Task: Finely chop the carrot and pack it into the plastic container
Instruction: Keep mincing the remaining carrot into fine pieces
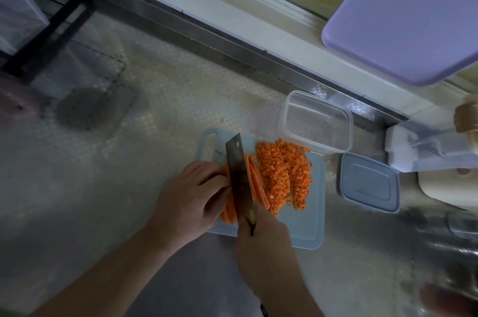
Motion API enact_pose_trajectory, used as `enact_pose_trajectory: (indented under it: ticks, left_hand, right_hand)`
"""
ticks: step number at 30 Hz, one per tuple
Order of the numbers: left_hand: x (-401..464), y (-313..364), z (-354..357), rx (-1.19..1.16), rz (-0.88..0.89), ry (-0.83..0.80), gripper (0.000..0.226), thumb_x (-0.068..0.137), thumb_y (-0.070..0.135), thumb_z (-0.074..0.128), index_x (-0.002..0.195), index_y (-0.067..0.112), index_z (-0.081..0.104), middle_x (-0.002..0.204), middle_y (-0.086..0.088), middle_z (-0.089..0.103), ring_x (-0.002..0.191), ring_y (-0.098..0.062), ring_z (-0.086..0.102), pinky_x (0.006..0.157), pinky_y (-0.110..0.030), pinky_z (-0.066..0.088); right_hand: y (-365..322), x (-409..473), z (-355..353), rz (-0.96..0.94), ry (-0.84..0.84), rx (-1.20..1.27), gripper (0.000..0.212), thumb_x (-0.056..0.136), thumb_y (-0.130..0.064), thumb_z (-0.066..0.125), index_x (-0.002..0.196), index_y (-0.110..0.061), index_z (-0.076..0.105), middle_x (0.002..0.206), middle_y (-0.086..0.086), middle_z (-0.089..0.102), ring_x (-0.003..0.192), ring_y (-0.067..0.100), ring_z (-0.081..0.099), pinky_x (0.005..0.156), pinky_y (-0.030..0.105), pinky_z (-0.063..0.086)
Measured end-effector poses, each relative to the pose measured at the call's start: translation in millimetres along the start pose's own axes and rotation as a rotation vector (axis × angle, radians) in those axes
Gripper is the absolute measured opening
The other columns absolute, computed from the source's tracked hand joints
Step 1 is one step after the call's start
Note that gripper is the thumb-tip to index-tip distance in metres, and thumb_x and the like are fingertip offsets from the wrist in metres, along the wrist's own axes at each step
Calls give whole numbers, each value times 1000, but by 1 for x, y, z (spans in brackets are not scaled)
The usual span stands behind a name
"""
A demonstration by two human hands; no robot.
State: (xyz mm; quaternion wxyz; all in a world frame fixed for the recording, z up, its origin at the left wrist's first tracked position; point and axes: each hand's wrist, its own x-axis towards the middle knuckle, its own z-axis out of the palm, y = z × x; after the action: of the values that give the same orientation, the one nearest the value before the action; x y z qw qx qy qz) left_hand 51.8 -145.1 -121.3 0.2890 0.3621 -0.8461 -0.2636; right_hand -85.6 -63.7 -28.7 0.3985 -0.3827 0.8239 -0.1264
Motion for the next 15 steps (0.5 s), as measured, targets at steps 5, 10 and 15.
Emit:
enact_pose_trajectory:
  ticks: [5, 10, 15]
  left_hand:
    - [0, 1, 0, -2, 16, 15, 9, 99, 19, 70, 101, 13, 76, 109, 3, 67, 101, -20, 63, 93, -30, 51]
    - [2, 2, -1, -9, 31, 21, 8, 98, 16, 71, 100, 11, 76, 109, 2, 68, 100, -19, 64, 94, -29, 50]
    - [1, 2, 0, 1, 27, 27, 9, 97, 17, 71, 101, 11, 77, 110, 3, 68, 101, -20, 65, 95, -29, 50]
  right_hand:
    - [-3, 2, -1, 16, -34, -32, 23, 102, -18, 48, 82, -30, 50, 78, -9, 57, 71, 4, 53, 55, 13, 39]
    - [-12, 5, -1, 45, -59, -96, 32, 100, -13, 44, 76, -34, 42, 79, -10, 52, 68, 5, 50, 51, 11, 35]
    - [-17, 10, -1, 22, -58, -46, 32, 96, -9, 50, 76, -33, 43, 77, -11, 51, 67, 4, 49, 49, 11, 38]
